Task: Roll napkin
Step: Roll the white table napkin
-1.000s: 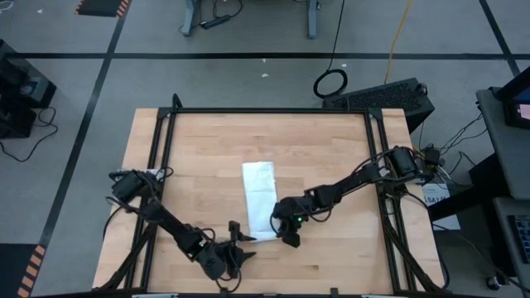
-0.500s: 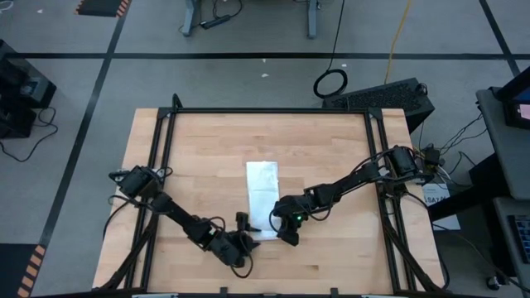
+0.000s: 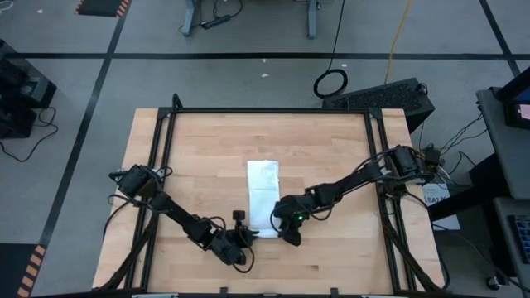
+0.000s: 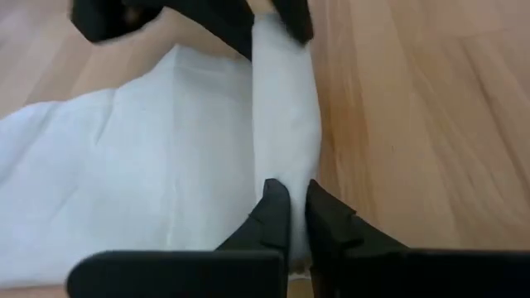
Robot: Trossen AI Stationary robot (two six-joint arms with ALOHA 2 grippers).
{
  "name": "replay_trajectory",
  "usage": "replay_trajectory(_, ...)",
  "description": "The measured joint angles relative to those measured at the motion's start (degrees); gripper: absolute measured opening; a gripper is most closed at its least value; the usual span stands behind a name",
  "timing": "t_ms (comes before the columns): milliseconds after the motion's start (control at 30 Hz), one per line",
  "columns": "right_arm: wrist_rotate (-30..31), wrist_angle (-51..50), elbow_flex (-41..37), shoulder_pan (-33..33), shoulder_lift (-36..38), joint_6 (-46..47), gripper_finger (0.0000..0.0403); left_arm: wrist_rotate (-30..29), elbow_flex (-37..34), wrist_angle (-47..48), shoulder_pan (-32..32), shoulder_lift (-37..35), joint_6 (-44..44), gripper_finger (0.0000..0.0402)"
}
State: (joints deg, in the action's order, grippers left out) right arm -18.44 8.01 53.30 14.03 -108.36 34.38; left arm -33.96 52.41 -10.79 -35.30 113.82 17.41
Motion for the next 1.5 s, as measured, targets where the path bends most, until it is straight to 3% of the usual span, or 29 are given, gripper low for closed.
replay_trajectory(167, 1.77, -1.08, -0.11, 2.82, 3.39, -12.11, 0.0182, 0.66, -0.14, 0.55, -1.14, -0.56, 2.09, 0.0021)
replay_trajectory(300, 12.71, -0.72, -0.09, 8.61, 4.14, -21.27, 0.0223, 4.44, -0.25, 1.12, -1.63, -2.00, 5.78, 0.0019)
replay_trajectory(500, 34.41, 2.42, -0.02, 17.37, 3.35, -28.77, 0.0234, 12.50, -0.18, 0.64, -0.70, -2.62, 11.82, 0.0018)
replay_trajectory(633, 40.69, 5.76, 0.02, 20.84, 3.37, -31.55, 0.0219, 18.36, -0.16, 0.13, 1.29, -2.69, 14.87, 0.0017)
replay_trajectory(933, 41.24, 8.06, 0.07, 21.70, -2.01, -31.47, 0.0198, 26.97, -0.18, -0.20, 4.40, -2.60, 19.68, 0.0017)
replay_trajectory(1233, 45.88, 11.51, 0.07, 21.58, -5.00, -32.47, 0.0211, 29.42, -0.20, 0.17, 5.01, -2.56, 25.20, 0.0022)
replay_trajectory(1500, 40.59, 10.47, 0.07, 19.73, -5.00, -27.68, 0.0146, 29.44, -0.22, 0.17, 5.28, -2.54, 26.88, 0.0025)
